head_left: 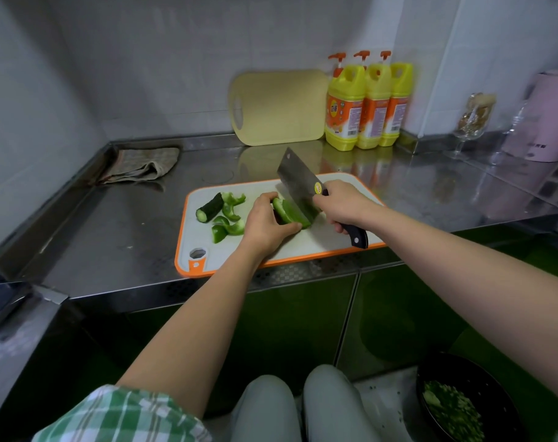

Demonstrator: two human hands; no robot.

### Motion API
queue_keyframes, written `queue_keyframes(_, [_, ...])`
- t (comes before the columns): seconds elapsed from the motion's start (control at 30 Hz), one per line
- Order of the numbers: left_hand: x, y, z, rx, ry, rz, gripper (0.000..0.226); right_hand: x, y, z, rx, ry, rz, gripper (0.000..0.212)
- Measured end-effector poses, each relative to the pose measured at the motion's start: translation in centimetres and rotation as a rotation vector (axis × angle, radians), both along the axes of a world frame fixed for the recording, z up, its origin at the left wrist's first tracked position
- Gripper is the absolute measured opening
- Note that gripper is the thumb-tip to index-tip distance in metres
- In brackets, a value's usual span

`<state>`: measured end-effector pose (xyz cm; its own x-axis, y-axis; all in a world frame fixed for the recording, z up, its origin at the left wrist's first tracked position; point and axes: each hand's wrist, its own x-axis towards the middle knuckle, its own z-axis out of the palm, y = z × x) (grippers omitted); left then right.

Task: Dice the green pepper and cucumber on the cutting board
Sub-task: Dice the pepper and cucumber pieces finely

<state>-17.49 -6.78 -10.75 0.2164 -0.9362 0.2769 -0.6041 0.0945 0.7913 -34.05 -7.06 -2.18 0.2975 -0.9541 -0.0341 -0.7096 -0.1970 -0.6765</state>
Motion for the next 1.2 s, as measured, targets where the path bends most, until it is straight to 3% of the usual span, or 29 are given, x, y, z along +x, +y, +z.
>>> queue_keyframes(0.33, [-0.1,0.2,0.2,-0.023,-0.009,-0.002,0.079,-0.1,1.1,1.0,0.039,0.140,0.055,0.012])
queue_keyframes(1.2, [-0.1,0.4,0.2,0.001,-0.015,-0.001,0.082,2.1,1.4,0.5,0.015,0.312,0.036,0.017])
